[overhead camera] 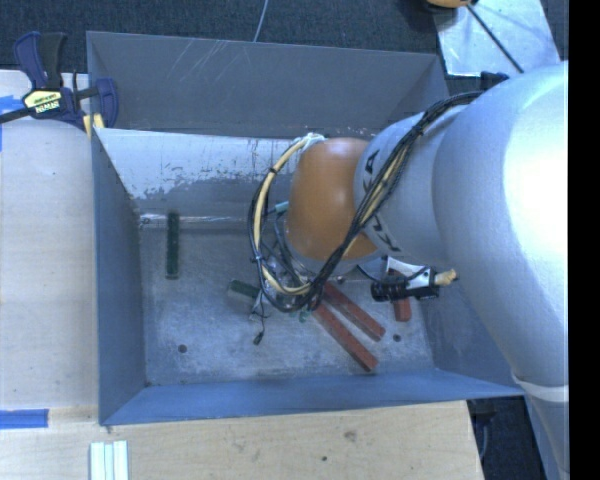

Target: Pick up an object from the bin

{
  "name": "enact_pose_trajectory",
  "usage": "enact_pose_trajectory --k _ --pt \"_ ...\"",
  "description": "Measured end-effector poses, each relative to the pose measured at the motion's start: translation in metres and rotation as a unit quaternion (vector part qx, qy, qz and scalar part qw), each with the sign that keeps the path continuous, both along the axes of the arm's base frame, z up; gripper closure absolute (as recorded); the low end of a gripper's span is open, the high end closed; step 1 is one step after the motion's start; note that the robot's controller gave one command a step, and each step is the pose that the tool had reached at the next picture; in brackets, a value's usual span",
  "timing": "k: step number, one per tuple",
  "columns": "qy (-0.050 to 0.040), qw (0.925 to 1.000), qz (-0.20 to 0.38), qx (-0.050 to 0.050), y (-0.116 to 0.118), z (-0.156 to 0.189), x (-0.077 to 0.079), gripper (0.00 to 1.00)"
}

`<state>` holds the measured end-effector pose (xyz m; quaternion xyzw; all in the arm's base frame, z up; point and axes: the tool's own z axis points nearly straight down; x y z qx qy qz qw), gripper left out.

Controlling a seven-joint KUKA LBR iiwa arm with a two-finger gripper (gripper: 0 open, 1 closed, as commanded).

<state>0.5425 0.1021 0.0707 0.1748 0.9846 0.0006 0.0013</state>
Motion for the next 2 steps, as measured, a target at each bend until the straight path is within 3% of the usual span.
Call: enact_pose_trajectory --k 1,2 --pt "0.0 1.0 0.0 0.0 0.0 0.0 0.0 1.0" --pt "-0.0036 0.9999 -0.014 0.0 -0.038 0.19 -0.04 1.0"
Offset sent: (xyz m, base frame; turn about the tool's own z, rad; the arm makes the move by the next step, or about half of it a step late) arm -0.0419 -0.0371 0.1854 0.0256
